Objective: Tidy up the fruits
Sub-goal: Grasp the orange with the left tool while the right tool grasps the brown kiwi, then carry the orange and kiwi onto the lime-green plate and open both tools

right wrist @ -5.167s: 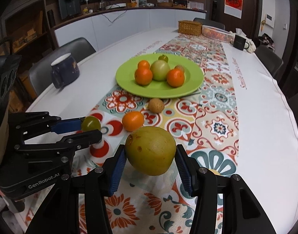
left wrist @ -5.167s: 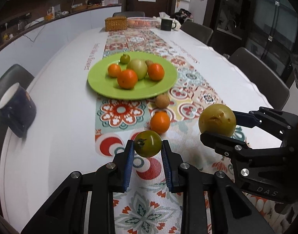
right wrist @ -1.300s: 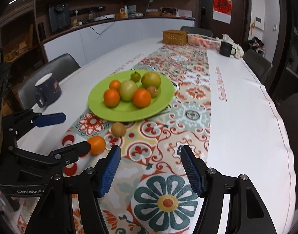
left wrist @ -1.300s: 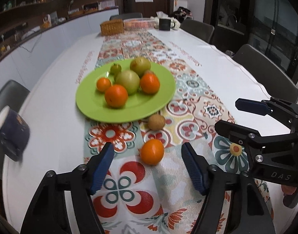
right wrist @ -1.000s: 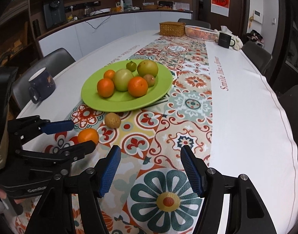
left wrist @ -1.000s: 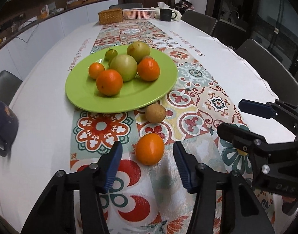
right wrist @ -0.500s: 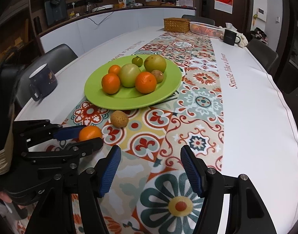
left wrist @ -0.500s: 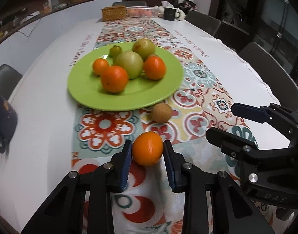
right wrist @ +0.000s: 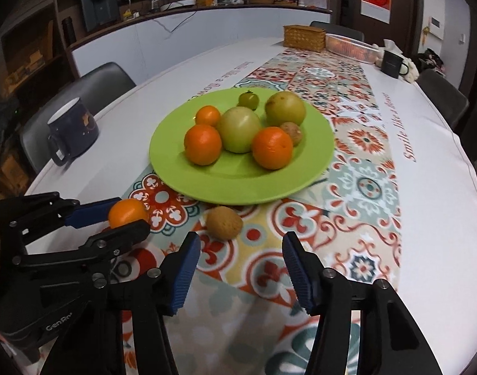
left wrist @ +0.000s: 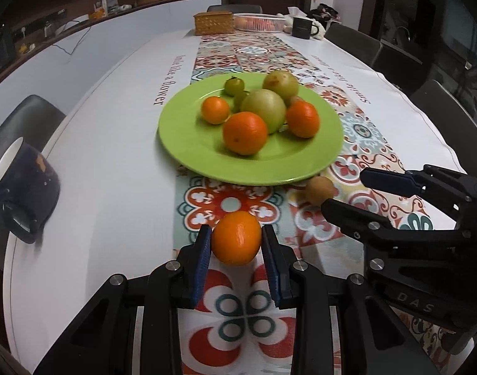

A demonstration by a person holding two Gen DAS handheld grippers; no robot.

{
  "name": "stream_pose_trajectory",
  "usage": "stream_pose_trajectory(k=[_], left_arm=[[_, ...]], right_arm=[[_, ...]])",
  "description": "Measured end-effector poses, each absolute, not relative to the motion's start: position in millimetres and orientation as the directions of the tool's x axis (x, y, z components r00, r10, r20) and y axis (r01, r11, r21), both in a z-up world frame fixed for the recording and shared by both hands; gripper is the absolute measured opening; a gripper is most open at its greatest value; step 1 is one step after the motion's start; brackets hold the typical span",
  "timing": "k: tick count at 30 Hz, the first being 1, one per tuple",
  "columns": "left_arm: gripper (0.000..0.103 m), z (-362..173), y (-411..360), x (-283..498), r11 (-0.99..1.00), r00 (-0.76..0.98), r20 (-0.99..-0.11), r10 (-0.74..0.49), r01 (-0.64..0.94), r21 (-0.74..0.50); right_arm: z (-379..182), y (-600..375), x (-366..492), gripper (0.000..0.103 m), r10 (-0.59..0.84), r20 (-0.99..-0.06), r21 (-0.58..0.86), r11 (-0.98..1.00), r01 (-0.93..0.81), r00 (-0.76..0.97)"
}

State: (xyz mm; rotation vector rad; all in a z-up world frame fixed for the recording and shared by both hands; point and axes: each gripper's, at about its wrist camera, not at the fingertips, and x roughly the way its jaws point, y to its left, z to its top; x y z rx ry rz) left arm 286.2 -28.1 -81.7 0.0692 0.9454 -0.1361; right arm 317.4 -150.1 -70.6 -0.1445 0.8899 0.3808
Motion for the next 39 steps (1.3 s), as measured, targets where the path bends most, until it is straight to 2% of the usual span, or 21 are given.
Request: stream_pose_trajectory(k=[9, 16, 25, 39], left_arm=[[0.032, -84, -19, 295, 0.991, 0.576, -0.812, -0.091, 0.135, -0.015], [0.032, -84, -16, 293, 0.991, 0.578, -0.81, -0.102, 0.134, -0.03], [0.032, -73, -16, 281, 0.989, 0.602, -0.79, -0.116, 0.14, -0.039], [0.032, -30, -8, 254, 0.993, 0.689, -0.716, -0.109, 0.113, -0.042]], right_arm=[[-85, -135, 334, 0.044, 0.246, -0.811, 0.034, 0.925, -0.378, 0.53], [-87, -132, 333, 0.03, 0.244, -0.814, 0.028, 0.923, -0.383, 0.527], [-74, -134, 317, 0.03, 0.257, -0.798, 0.032, 0.921, -0.387, 0.545], [-22, -141, 283, 0.03, 0.27, -0.714, 0.007, 0.926, -0.379, 0.646]])
